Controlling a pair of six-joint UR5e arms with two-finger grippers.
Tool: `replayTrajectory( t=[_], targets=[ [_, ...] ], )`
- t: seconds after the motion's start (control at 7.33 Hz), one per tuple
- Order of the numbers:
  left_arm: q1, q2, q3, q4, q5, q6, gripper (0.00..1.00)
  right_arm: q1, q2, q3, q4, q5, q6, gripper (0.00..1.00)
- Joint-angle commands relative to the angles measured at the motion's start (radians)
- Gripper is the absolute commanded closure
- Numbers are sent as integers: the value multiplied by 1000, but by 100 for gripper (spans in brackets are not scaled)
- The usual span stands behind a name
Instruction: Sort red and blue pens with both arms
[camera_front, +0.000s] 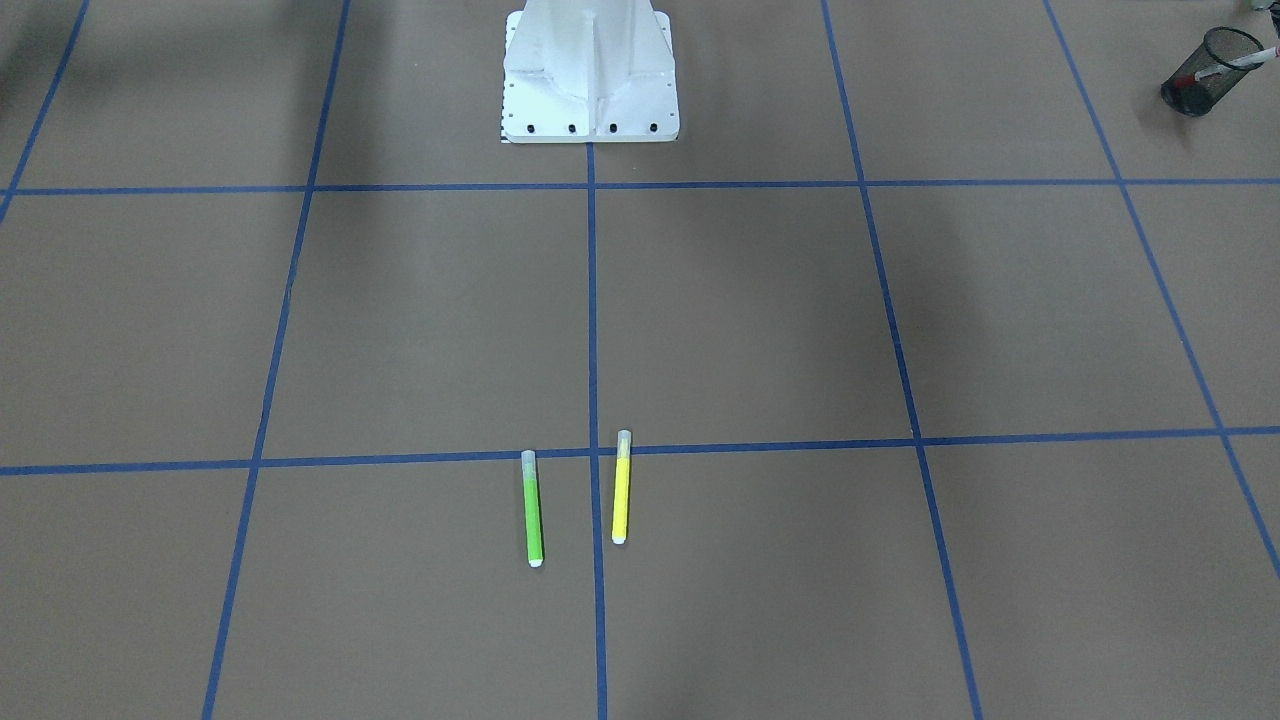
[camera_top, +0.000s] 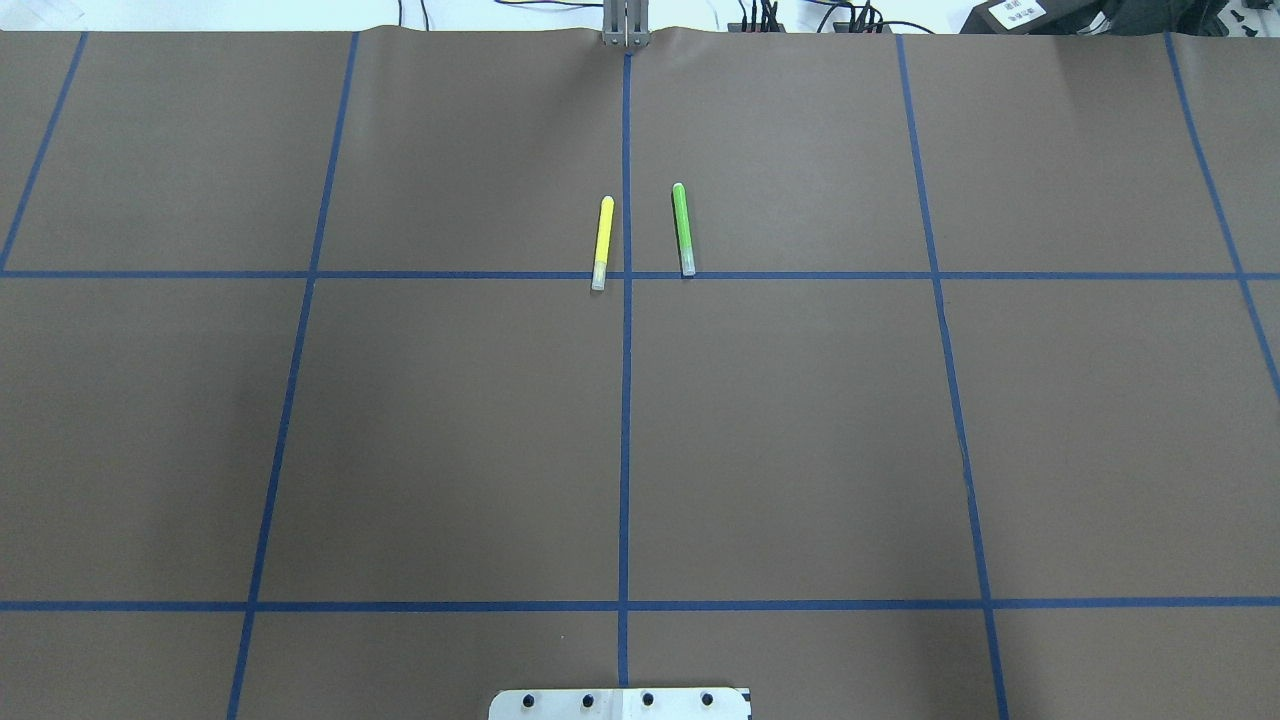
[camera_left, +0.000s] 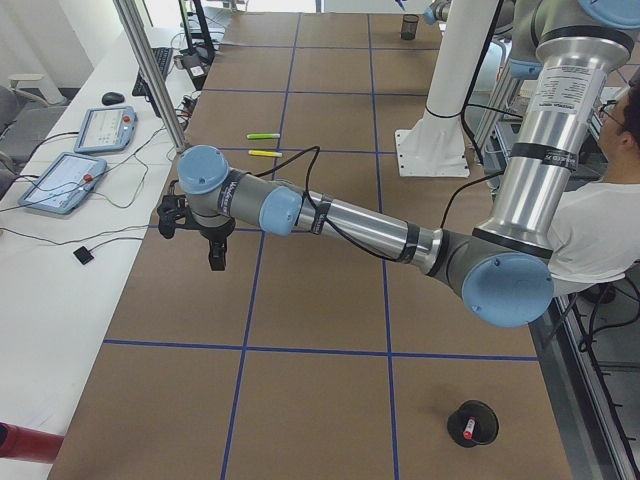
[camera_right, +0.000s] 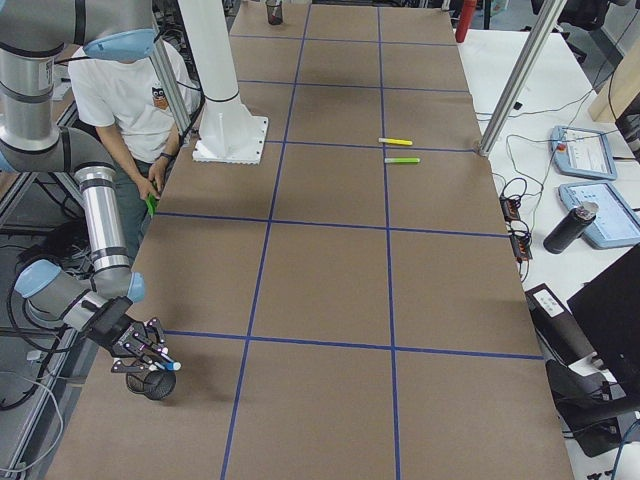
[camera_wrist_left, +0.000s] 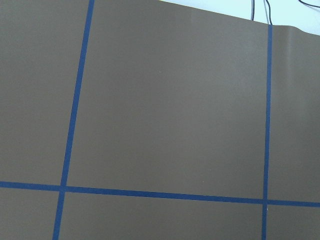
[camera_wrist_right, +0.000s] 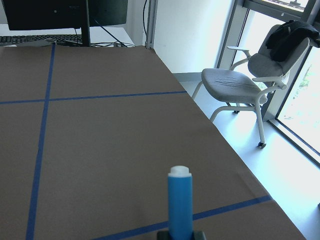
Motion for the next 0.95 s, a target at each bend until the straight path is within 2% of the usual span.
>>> replayTrajectory(
  t=[0.0,0.82],
  targets=[
    [0,1,-5,4,0,-1,0,36,-6,-6,0,27,-1,100],
    [0,-1,-11,10,2,-1,0,119,-3,-72,14,84,-19,100]
  ],
)
